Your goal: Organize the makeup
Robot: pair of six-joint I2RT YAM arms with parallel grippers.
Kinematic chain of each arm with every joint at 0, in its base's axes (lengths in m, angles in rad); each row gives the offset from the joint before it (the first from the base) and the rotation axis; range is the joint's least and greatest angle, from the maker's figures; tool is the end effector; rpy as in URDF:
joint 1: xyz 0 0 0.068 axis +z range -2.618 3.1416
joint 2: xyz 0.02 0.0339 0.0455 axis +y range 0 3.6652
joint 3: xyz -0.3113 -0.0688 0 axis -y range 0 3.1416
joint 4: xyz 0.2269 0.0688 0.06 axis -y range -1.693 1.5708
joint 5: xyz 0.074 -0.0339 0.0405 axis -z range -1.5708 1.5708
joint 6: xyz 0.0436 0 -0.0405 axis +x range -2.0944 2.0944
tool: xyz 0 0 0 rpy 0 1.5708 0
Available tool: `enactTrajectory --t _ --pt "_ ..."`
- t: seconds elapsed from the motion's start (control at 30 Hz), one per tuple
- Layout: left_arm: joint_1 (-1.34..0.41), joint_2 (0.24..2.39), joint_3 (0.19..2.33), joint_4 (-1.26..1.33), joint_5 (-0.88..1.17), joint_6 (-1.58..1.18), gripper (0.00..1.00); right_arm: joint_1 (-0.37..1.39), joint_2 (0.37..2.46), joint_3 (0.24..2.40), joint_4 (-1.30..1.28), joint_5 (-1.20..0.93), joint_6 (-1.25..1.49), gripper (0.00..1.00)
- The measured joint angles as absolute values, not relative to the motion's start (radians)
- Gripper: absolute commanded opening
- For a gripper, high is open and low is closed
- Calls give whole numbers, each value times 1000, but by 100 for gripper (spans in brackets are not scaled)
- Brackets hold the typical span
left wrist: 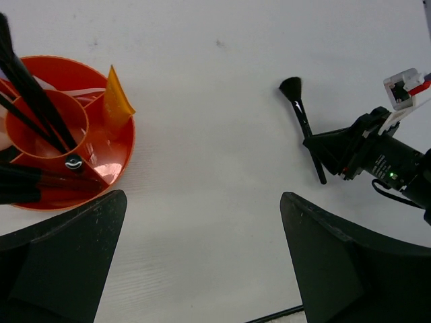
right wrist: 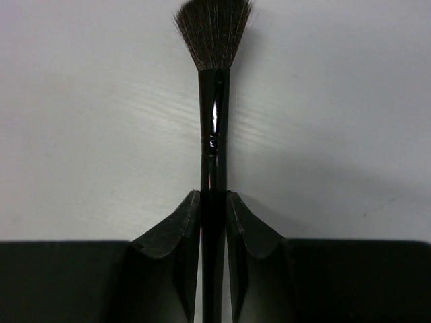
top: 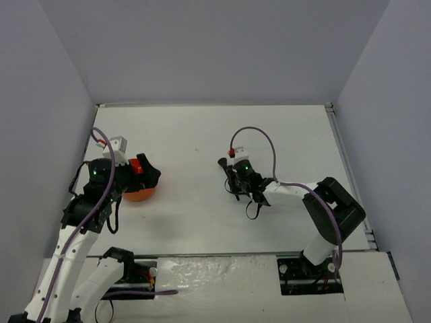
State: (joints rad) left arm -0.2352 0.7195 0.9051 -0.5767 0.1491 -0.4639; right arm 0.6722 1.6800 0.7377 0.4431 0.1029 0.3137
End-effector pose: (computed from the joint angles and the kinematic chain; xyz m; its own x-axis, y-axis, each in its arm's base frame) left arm 0.1016 -0.0310 0.3748 -0.4944 -0.3365 -0.8014 0.1597 0.8712 -0.4643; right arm 0.2680 0.2075 0.2185 -0.5257 -0.0261 -0.8503 -0.4065 0.8857 0.2241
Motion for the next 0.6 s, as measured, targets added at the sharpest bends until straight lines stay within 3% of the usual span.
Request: enactTrajectory --t 0.2,0.6 --pt "-265 772 914 -520 231 -534 97 814 1469 692 545 55 232 0" --pt "-643 954 1004 -367 78 -591 95 876 1243 669 803 -66 203 0"
